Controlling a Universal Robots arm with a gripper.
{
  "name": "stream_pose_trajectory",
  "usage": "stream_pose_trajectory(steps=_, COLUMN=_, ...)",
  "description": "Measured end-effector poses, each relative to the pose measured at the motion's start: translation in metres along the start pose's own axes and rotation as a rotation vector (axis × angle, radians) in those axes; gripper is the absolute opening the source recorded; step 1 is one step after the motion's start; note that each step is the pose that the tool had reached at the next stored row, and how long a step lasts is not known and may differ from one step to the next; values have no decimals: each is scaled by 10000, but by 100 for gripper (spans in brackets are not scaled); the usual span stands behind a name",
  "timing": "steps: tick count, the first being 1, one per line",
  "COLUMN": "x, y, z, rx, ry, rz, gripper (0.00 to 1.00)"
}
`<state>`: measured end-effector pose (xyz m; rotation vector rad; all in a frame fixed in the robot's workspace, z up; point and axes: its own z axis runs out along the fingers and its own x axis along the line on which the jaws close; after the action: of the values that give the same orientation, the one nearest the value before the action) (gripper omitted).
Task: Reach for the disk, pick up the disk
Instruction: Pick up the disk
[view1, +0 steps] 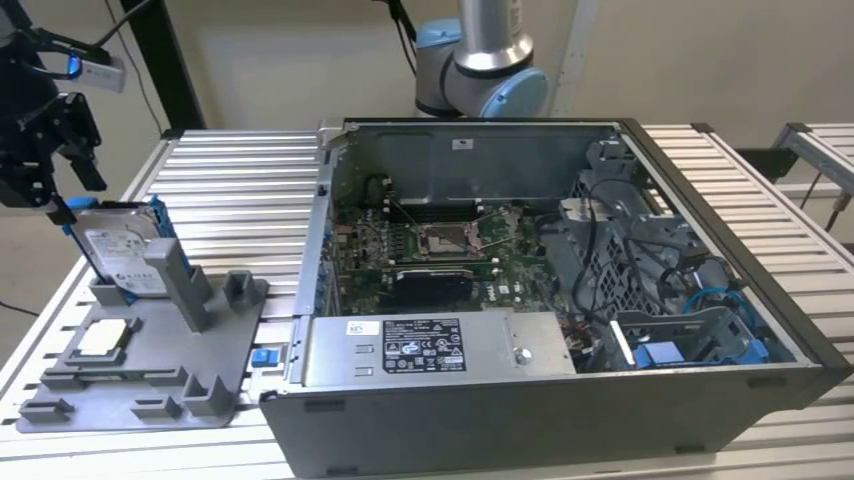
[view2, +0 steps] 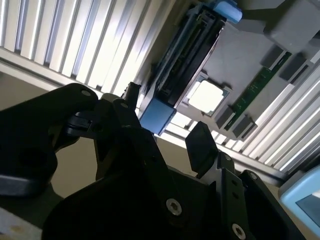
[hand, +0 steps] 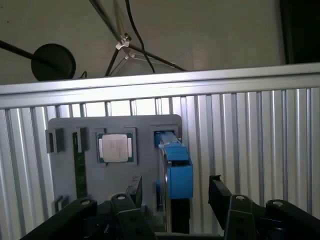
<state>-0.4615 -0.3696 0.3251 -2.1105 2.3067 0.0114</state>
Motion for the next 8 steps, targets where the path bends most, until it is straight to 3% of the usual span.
stream_pose_trajectory(steps=8, x=-9, y=2, z=101, rx=2, ry=0, rz=101, gripper=100)
